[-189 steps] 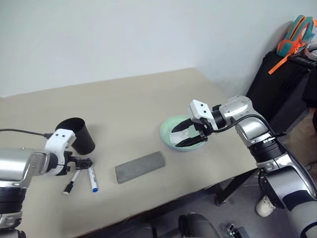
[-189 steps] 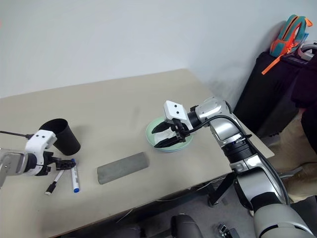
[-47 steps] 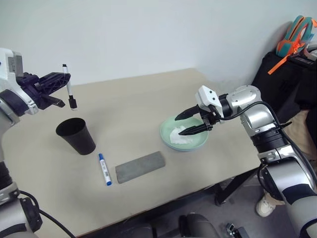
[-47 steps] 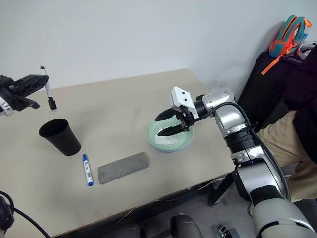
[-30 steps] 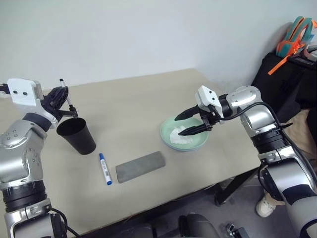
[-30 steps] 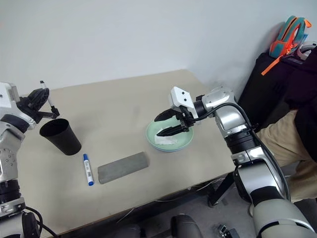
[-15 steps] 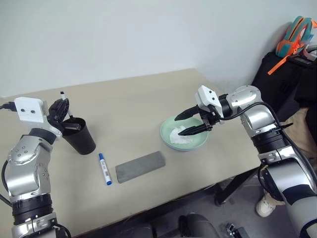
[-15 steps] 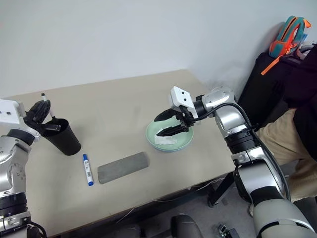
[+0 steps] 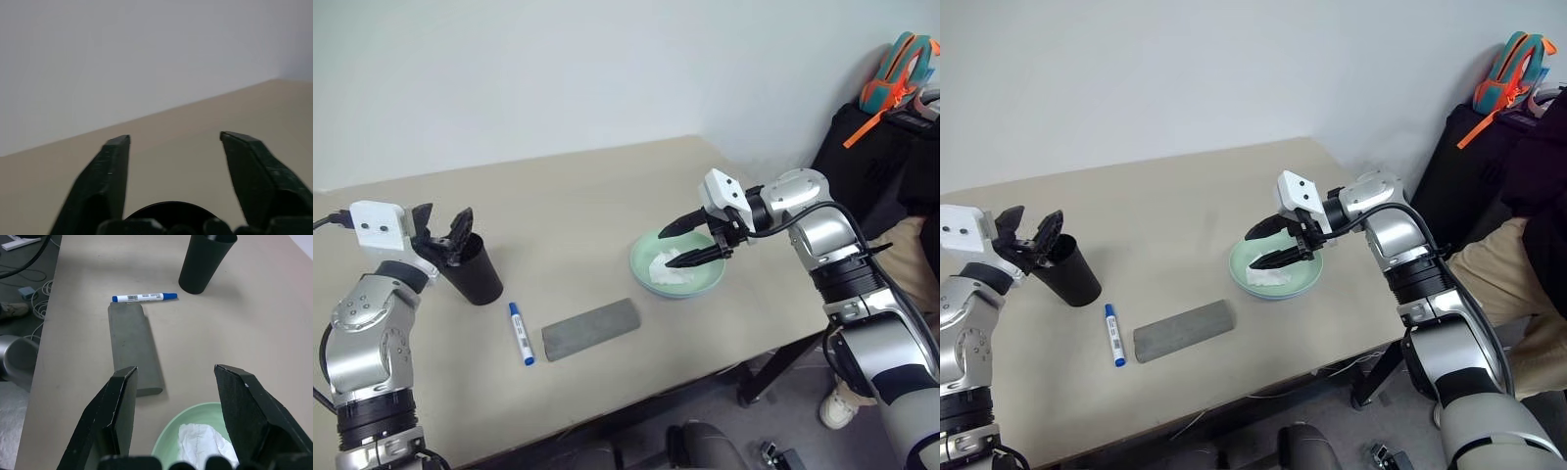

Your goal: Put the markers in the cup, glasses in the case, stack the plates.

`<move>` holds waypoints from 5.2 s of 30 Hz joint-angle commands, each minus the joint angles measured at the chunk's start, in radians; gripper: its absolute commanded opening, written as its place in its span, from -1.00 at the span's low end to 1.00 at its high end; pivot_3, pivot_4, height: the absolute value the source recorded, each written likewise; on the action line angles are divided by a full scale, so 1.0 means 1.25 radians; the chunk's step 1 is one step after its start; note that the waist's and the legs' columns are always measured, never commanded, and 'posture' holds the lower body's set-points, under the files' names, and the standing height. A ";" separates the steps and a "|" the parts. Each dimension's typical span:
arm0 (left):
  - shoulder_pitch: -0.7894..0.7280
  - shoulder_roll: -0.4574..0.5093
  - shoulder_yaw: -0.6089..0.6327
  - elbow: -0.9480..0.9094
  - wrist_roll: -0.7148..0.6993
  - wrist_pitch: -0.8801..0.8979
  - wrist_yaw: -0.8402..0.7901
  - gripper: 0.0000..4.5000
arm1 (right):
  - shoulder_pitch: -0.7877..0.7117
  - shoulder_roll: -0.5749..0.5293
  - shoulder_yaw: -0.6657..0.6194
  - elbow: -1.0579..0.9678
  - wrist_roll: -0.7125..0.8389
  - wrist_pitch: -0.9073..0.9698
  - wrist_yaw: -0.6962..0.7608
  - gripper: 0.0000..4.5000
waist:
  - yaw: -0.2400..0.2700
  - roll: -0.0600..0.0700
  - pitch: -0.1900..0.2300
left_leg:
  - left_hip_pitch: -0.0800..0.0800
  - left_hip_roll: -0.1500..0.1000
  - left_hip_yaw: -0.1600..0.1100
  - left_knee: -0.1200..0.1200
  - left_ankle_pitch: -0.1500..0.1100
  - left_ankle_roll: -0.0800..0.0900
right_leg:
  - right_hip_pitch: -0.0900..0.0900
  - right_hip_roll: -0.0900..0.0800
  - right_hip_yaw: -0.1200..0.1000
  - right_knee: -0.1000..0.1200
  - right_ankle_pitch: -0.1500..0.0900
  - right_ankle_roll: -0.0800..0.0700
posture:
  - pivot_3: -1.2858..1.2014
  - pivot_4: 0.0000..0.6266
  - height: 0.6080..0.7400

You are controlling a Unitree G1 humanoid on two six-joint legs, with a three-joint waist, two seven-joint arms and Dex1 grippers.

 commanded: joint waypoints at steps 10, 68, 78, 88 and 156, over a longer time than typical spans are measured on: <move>-0.130 0.125 0.042 -0.267 -0.351 0.626 0.044 0.98 | -0.014 -0.005 -0.018 -0.010 0.007 -0.018 0.000 0.21 | 0.000 -0.001 0.000 | 0.000 0.000 -0.001 0.000 0.000 0.000 | 0.000 0.000 0.000 -0.001 0.000 0.000 | 0.03 -1.00 0.98; 0.121 0.284 -0.280 -0.290 -1.278 0.528 1.288 0.98 | -0.015 0.013 -0.006 -0.011 0.007 -0.018 0.004 0.21 | 0.006 -0.001 0.001 | 0.001 -0.002 -0.001 -0.003 0.001 -0.009 | 0.001 0.000 0.002 0.000 -0.001 -0.002 | 0.03 -1.00 0.98; 0.087 0.289 -0.360 -0.230 -1.240 0.505 1.242 0.98 | -0.011 0.018 -0.007 -0.022 0.010 -0.013 -0.002 0.21 | 0.006 -0.001 0.001 | 0.001 -0.002 -0.001 -0.004 0.001 -0.009 | 0.001 0.000 0.002 0.000 -0.001 -0.002 | 0.03 -1.00 0.98; 0.046 0.268 -0.393 -0.178 -1.199 0.514 1.216 0.62 | -0.008 0.022 -0.008 -0.025 0.010 -0.015 -0.007 0.21 | 0.006 -0.001 0.001 | 0.000 -0.002 -0.001 -0.004 0.001 -0.009 | 0.001 0.000 0.002 0.000 -0.001 -0.002 | 0.03 -1.00 0.98; 0.106 0.081 -0.001 -0.172 -0.096 0.012 0.091 -0.96 | -0.005 0.019 -0.015 -0.032 0.014 0.008 -0.018 0.21 | 0.004 0.000 0.001 | 0.000 0.000 0.000 -0.006 0.002 -0.004 | -0.001 0.001 0.000 -0.002 -0.001 -0.002 | 0.03 -1.00 0.98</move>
